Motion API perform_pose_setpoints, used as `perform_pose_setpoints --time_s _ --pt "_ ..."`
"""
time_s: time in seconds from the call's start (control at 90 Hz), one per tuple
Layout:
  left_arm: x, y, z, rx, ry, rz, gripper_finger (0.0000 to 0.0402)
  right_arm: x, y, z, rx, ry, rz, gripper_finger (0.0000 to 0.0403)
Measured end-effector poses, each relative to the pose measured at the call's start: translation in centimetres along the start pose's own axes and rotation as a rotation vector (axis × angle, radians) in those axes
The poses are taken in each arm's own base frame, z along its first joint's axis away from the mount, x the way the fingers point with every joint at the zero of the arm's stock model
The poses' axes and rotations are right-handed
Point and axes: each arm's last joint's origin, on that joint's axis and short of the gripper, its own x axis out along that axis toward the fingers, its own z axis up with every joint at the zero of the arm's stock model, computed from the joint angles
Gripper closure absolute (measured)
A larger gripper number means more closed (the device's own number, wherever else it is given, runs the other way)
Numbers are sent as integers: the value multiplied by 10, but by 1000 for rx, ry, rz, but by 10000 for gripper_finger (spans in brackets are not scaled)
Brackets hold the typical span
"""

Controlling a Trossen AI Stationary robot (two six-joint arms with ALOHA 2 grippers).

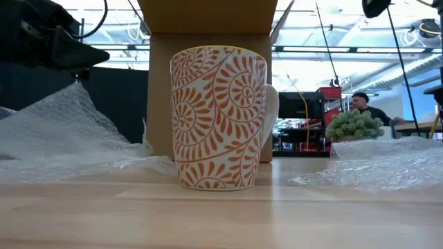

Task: Wrap mug
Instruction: Wrap the red mug with the bubble wrap

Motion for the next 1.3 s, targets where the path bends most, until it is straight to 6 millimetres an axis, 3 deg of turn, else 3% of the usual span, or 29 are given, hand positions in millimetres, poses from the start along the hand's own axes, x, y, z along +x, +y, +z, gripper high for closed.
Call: perform_pose_setpoints --time_s 0.244,0.511,0.678,0.778,0.956,1.167,1.3 --pt "0 0 0 0 1 0 402 0 0 -12 -23 -36 2 403" --pt "0 0 0 0 0 0 402 -3 0 4 -30 -195 22 403" --pt "0 0 0 0 1 0 402 -6 -3 26 -53 -259 -7 403" --pt "0 0 0 0 1 -1 402 -5 -5 39 6 -120 -43 403" --pt "0 0 0 0 1 -1 402 9 -1 52 204 275 -82 380" --pt "0 0 0 0 1 -1 402 36 12 38 328 718 -139 311" --pt "0 0 0 0 1 0 402 54 23 28 330 837 -106 261"
